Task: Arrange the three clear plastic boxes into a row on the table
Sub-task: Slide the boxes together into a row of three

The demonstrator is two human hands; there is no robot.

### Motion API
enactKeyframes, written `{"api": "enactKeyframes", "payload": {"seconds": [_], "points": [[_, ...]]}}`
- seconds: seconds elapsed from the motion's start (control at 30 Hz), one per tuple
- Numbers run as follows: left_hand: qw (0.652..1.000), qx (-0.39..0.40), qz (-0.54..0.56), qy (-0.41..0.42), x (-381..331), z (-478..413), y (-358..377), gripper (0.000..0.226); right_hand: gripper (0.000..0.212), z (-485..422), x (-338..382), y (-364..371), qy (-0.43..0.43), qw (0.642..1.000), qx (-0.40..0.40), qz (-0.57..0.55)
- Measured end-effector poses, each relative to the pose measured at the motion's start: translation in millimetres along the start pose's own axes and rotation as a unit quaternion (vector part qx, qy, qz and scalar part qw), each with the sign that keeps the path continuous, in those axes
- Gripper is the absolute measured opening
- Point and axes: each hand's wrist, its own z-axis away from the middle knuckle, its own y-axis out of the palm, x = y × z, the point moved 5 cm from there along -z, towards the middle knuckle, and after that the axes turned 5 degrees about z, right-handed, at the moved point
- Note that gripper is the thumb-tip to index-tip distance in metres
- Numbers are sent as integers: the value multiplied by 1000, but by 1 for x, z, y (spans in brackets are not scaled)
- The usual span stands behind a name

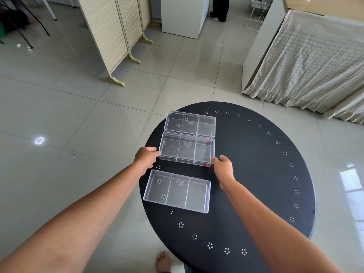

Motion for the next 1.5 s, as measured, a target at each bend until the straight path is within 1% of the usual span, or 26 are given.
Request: {"api": "enactKeyframes", "payload": {"seconds": [0.2,0.23,0.3,0.33,0.4,0.5,0.67,0.77,0.87,0.9,1.0,1.23,1.37,1.5], "points": [[999,36,-40,-3,30,36,-14,51,63,29,-42,1,9,998,36,51],[998,38,-43,-5,37,41,-16,51,57,38,-47,1,7,998,44,54],[999,35,-41,-9,52,48,-20,48,32,52,-58,2,0,997,55,58],[999,33,-36,-10,59,51,-21,44,26,57,-64,2,-3,997,56,57],[999,20,-24,-15,72,55,-22,36,21,68,-72,5,2,997,63,44],[1000,-1,-10,-14,84,54,-22,30,22,79,-78,12,-3,997,68,22],[1000,-11,-2,4,84,54,-17,19,30,86,-76,20,-4,999,34,9],[1000,-3,-1,8,82,50,-13,23,35,89,-67,17,-6,1000,23,7],[1000,6,5,6,79,42,-9,39,39,88,-55,13,-15,1000,13,19],[1000,5,9,7,77,40,-8,41,38,87,-52,13,-18,999,12,24],[1000,2,14,8,72,34,-6,42,39,81,-46,13,-20,999,11,30],[1000,-14,18,11,62,27,-5,34,41,76,-39,15,-24,999,11,32],[1000,-17,18,11,60,25,-4,35,41,75,-36,13,-35,998,2,52],[1000,-13,17,9,62,19,-2,37,35,70,-37,13,-37,997,5,64]]}}
